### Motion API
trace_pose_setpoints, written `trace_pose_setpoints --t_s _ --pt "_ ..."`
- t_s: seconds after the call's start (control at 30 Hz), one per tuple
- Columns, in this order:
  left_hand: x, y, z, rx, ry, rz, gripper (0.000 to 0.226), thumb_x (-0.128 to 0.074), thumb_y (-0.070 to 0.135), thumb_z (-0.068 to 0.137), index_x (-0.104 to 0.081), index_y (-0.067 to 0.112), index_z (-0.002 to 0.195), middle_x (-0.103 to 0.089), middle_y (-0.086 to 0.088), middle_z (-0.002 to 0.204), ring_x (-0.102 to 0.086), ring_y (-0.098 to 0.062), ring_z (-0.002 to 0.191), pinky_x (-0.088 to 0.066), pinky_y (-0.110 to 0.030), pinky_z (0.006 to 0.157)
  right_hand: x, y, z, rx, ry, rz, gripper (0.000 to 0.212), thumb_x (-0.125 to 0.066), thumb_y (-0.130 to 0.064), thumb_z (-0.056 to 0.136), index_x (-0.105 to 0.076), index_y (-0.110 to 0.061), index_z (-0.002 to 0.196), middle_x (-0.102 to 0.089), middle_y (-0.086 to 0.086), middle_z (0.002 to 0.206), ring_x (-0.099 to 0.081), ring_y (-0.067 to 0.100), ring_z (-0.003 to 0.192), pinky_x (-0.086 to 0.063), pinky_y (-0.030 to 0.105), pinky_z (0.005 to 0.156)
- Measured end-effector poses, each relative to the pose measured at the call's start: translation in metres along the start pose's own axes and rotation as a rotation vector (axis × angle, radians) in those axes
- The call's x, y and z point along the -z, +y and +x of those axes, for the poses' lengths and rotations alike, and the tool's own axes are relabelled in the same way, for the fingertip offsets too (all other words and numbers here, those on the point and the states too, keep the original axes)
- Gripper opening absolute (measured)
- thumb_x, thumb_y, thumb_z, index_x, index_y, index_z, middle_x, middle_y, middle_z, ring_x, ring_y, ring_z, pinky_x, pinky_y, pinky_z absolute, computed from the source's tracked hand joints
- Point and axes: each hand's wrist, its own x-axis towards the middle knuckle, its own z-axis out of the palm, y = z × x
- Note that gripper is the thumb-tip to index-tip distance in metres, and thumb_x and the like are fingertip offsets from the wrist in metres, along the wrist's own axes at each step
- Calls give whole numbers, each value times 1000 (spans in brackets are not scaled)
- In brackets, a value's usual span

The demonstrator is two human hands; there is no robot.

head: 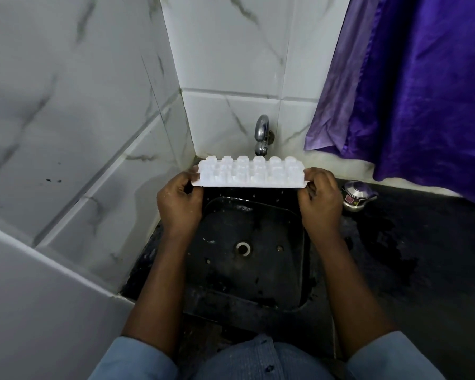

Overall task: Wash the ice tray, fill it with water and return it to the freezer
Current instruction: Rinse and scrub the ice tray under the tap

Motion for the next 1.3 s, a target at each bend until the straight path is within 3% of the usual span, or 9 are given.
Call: trace_pose_setpoints --t_s 0.3,0.4,0.5,0.6,0.73,1.03,1.13,1.23,1.3 --pt "1 2 -3 39 -97 110 23 -73 12 89 -83 20 107 -81 8 100 -75 -11 90 -62 -34 82 6 7 0 -21 -75 -90 15 -69 6 82 -68 -4 93 -66 9 94 -61 23 85 -36 21 73" --pt "1 1 -4 42 -99 94 22 -72 8 90 -82 14 109 -81 5 107 -75 -11 99 -59 -24 88 8 10 -2 -19 -53 -84 16 -67 7 85 -68 -3 97 -66 9 100 -59 19 91 -38 23 76" --pt "1 0 -2 12 -185 211 19 -75 9 89 -82 17 104 -80 1 97 -74 -18 86 -61 -37 79 11 11 -2 -39 -95 -119 13 -68 6 85 -68 -3 94 -66 10 94 -61 24 86 -38 27 72" --pt "1 1 -2 3 -177 203 23 -75 4 87 -82 14 106 -81 -2 103 -74 -20 92 -57 -31 82 14 14 -1 -38 -55 -113 18 -65 8 84 -68 -3 98 -66 11 101 -61 23 93 -46 32 79" --pt "-1 -3 -1 -7 -234 271 22 -72 7 86 -83 19 102 -79 0 90 -73 -22 80 -60 -43 73 12 22 -1 -24 -153 -156 17 -68 7 82 -70 -6 94 -67 10 95 -63 28 88 -46 34 75" --pt "-6 -2 1 -15 -201 218 26 -70 3 86 -81 14 106 -80 -3 104 -74 -25 97 -60 -44 88 11 27 -1 -36 -106 -151 12 -66 6 83 -65 -4 89 -64 11 92 -57 23 85 -33 25 71" --pt "-8 -3 -1 0 -220 226 25 -72 8 88 -81 16 110 -80 -1 104 -73 -23 95 -60 -47 86 11 30 -2 -16 -197 -192 14 -69 6 82 -67 -5 90 -65 13 90 -61 29 83 -29 23 69" --pt "-8 -6 0 -31 -174 199 29 -68 13 85 -79 12 112 -78 -2 119 -71 -27 110 -57 -49 97 10 33 -1 -38 -148 -167 15 -66 7 83 -66 -4 93 -65 12 93 -59 26 85 -30 21 72" --pt "-11 -8 1 -21 -250 224 27 -67 21 83 -79 10 106 -74 -6 128 -69 -28 117 -56 -49 101 10 33 -4 -13 -157 -184 17 -68 9 80 -66 -5 91 -64 13 90 -58 25 83 -29 21 70"
